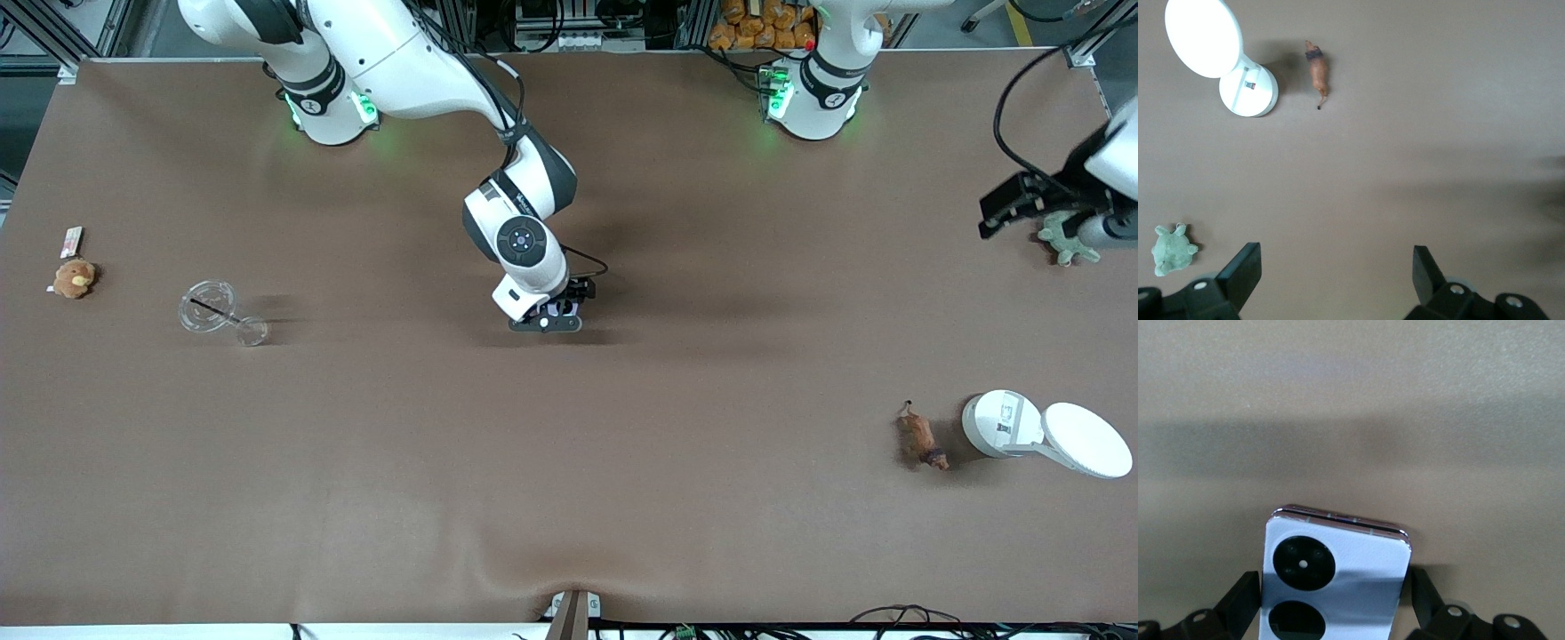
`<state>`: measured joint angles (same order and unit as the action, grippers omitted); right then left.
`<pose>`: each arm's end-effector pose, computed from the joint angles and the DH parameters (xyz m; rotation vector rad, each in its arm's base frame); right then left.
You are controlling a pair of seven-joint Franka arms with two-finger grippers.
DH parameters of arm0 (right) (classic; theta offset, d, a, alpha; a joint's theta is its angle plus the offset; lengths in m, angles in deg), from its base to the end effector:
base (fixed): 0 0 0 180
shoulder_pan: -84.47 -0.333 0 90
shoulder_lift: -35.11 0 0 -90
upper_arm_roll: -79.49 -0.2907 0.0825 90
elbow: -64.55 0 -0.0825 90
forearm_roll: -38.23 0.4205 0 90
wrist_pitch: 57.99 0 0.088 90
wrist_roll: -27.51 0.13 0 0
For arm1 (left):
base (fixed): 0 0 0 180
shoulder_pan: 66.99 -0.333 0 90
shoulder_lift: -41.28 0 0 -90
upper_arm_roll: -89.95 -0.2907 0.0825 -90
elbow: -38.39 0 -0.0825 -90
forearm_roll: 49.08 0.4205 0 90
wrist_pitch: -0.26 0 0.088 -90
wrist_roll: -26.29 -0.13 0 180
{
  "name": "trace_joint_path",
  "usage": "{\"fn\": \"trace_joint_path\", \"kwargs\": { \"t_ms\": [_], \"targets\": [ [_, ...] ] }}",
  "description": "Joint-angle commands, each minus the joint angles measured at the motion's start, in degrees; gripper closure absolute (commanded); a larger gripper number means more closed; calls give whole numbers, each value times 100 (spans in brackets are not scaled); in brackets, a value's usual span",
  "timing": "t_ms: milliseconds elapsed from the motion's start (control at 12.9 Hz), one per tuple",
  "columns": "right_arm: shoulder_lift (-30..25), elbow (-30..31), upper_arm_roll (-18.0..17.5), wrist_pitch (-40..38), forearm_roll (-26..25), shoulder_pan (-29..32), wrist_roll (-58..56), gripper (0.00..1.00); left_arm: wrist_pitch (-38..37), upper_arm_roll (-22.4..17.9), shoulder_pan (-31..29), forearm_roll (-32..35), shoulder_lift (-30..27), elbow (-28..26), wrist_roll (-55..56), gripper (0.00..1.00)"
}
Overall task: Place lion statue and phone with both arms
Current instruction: 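Carry the white phone with the right gripper toward the glass cup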
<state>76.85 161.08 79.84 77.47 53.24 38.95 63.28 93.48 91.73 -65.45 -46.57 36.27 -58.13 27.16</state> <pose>0.4732 0.4867 0.1026 -3.0313 0.0397 0.2284 0.5705 -0.0282 0.5740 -3.0951 0.0689 -0.0487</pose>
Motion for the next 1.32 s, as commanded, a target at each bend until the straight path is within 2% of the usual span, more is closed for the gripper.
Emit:
{"fn": "trace_joint_path", "kwargs": {
  "t_ms": [0, 233, 310, 466, 543, 698, 853, 931, 1086, 1241],
  "targets": [
    [-8, -47, 18, -55, 73, 0, 88, 0, -206, 278, -91, 3, -26, 71, -236, 0],
    [62, -21, 35, 41, 38, -70, 167, 0, -866, 428, -268, -14, 114, 633, -605, 0],
    [106, -12, 35, 51, 29, -71, 167, 6, -884, 428, -268, -40, 114, 678, -605, 0],
    [89, -29, 26, 7, 29, -53, 159, 82, -884, 393, -268, -84, 114, 678, -562, 0],
    [63, -55, 26, -28, 29, -1, 124, 100, -884, 393, -268, -102, 140, 678, -553, 0],
    [-42, -274, 35, -464, 37, 139, 115, 100, -884, 419, -241, -102, 202, 678, -562, 0],
    [-279, -556, 35, -1526, 29, 534, 27, 100, -884, 419, -259, -119, 228, 670, -527, 0],
    [-420, -565, 35, -1784, 20, 736, -69, 100, -884, 419, -268, -163, 220, 687, -387, 0],
    [-640, -513, 44, -2014, -6, 1079, -376, 100, -902, 393, -276, -426, 202, 687, -263, 0],
    [-763, -469, 254, -2285, -242, 1282, -465, 100, -963, 393, -268, -462, 202, 687, 26, 0]
  ]
}}
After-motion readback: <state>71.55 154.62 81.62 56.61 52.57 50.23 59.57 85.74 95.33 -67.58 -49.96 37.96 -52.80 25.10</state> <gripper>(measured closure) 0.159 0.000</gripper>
